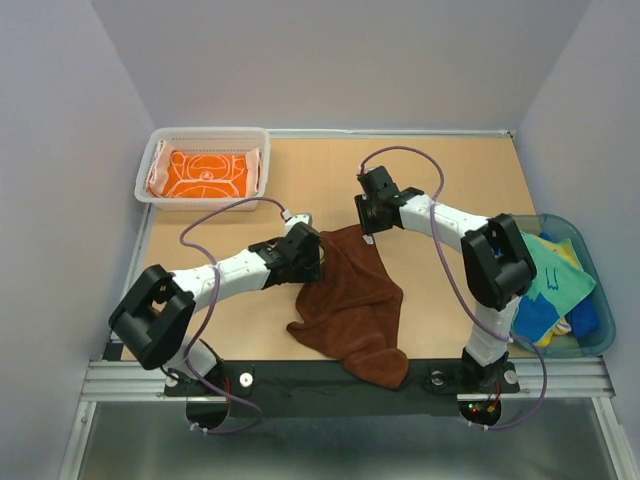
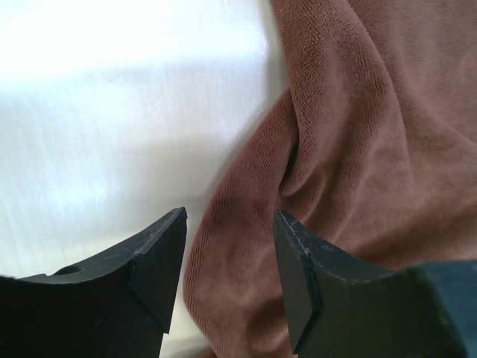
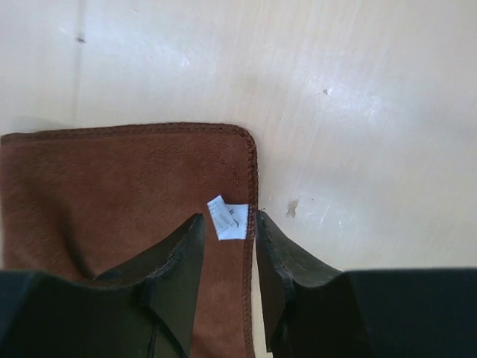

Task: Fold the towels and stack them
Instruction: Flatten out the crumpled towel

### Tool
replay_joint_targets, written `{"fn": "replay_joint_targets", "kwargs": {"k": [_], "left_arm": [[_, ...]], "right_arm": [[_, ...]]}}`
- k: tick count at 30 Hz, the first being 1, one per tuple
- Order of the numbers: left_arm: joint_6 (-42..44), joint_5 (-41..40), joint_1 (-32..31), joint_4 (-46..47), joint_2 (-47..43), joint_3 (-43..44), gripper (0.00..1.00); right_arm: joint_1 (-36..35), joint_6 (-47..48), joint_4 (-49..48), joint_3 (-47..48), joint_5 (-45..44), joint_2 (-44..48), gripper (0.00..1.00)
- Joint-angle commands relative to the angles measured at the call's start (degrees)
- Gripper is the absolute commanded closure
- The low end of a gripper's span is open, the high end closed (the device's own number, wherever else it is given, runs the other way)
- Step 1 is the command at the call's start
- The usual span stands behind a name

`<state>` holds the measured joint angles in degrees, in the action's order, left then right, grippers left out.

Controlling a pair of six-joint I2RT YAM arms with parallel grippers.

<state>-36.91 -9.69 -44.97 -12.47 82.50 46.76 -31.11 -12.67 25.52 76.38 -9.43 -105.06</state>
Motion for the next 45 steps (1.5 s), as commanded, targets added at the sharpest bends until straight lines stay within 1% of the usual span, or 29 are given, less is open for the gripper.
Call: {"fn": "replay_joint_targets", "kwargs": {"k": [1,8,12,14,15,16,17,18,19,20,23,24,26,28,29,30,31,32,33,34,35,36,37,38,41,42,43,44,45], "left_arm": [[2.7,-0.9,0.1,1.6,2.3,2.5,0.4],[4.0,-0.8,0.1,2.2,6.1,4.2,0.43],[4.2,-0.4,0.1,2.1,8.0,4.7,0.46],[4.2,-0.4,0.1,2.2,9.3,4.7,0.49],[4.3,-0.5,0.1,2.2,9.6,4.8,0.52],[4.4,-0.9,0.1,2.0,10.3,4.8,0.55],[4.4,-1.3,0.1,1.7,10.7,5.1,0.62],[4.5,-1.8,0.1,0.8,11.0,5.4,0.65],[4.6,-3.0,0.0,0.2,11.6,5.7,0.69],[4.8,-3.8,0.1,-0.4,11.6,6.6,0.81],[6.0,-8.3,0.6,-4.4,11.3,10.2,0.95],[6.6,-11.3,0.8,-6.9,11.0,11.3,1.0],[7.3,-13.9,1.4,-9.2,9.9,15.3,1.0],[7.7,-18.4,1.7,-13.1,9.3,18.2,1.0],[7.4,-20.4,1.7,-15.0,9.3,19.9,1.0],[6.9,-22.4,1.5,-18.9,9.2,23.3,1.0],[5.7,-25.8,1.0,-20.6,8.8,24.7,1.0],[5.1,-27.3,0.0,-22.1,8.4,26.8,0.94],[4.1,-28.6,-1.4,-23.5,8.1,27.6,0.79],[2.7,-30.6,-5.4,-26.0,7.9,27.9,0.74],[1.7,-30.8,-7.5,-26.7,7.9,28.0,0.71],[-0.7,-30.6,-9.3,-27.0,7.9,26.8,0.63],[-1.8,-28.6,-11.4,-27.0,8.2,25.7,0.59],[-3.1,-27.0,-11.7,-24.8,8.0,22.2,0.51],[-4.6,-24.0,-11.5,-22.3,5.2,16.5,0.37],[-4.6,-23.3,-11.7,-21.7,4.1,16.1,0.35],[-3.4,-20.7,-12.4,-19.5,0.7,14.8,0.34],[-2.9,-19.1,-12.5,-17.6,-1.4,14.8,0.29],[-2.6,-17.2,-12.5,-15.4,-3.6,12.2,0.25]], "right_arm": [[0.4,1.0,-4.0,3.4,-0.9,-3.8,0.6],[0.4,0.2,-5.4,3.7,-0.9,-8.6,0.6],[0.4,0.0,-6.2,2.2,-0.3,-9.2,0.61],[0.5,0.0,-6.4,0.8,-0.3,-9.0,0.7],[0.7,0.0,-6.6,0.3,-0.3,-8.9,0.74],[1.1,0.0,-6.7,-0.8,-0.3,-8.0,0.84],[1.3,-0.2,-7.0,-1.5,-0.3,-7.4,0.89],[1.6,-0.2,-7.1,-2.1,-0.4,-6.7,0.98],[2.3,-0.3,-7.1,-3.4,-0.7,-5.2,0.99],[2.6,-0.4,-7.1,-4.0,-0.9,-4.3,0.99],[3.8,-0.7,-7.2,-6.2,-2.3,0.4,0.99],[4.0,-0.8,-7.2,-6.8,-3.1,1.5,0.99],[4.3,-1.1,-7.1,-8.1,-3.5,4.8,0.99],[4.5,-1.7,-7.2,-9.0,-4.5,8.0,0.99],[4.5,-2.0,-7.2,-9.5,-5.1,8.0,0.99],[4.4,-2.5,-7.2,-10.4,-5.5,10.4,0.99],[4.6,-2.9,-7.3,-10.9,-6.2,11.5,0.99],[4.5,-3.3,-7.2,-11.3,-6.6,12.5,0.99],[4.6,-3.4,-7.3,-11.8,-6.7,14.7,0.99],[4.5,-3.4,-7.3,-12.7,-7.1,15.5,0.99],[4.6,-3.6,-7.3,-13.2,-7.4,16.3,0.99],[4.6,-3.8,-7.4,-13.6,-7.6,16.9,0.99],[4.6,-3.8,-7.5,-14.5,-7.8,17.9,0.99],[4.7,-3.9,-7.5,-15.0,-7.7,18.2,0.99],[4.7,-3.9,-7.5,-16.4,-7.4,18.5,0.99],[4.7,-3.8,-7.5,-16.9,-7.3,18.7,0.99],[4.7,-3.6,-7.5,-17.7,-7.2,19.0,0.99],[4.7,-3.6,-7.5,-18.1,-7.2,19.3,0.99],[4.7,-3.4,-7.5,-18.6,-7.4,19.4,0.99]]}}
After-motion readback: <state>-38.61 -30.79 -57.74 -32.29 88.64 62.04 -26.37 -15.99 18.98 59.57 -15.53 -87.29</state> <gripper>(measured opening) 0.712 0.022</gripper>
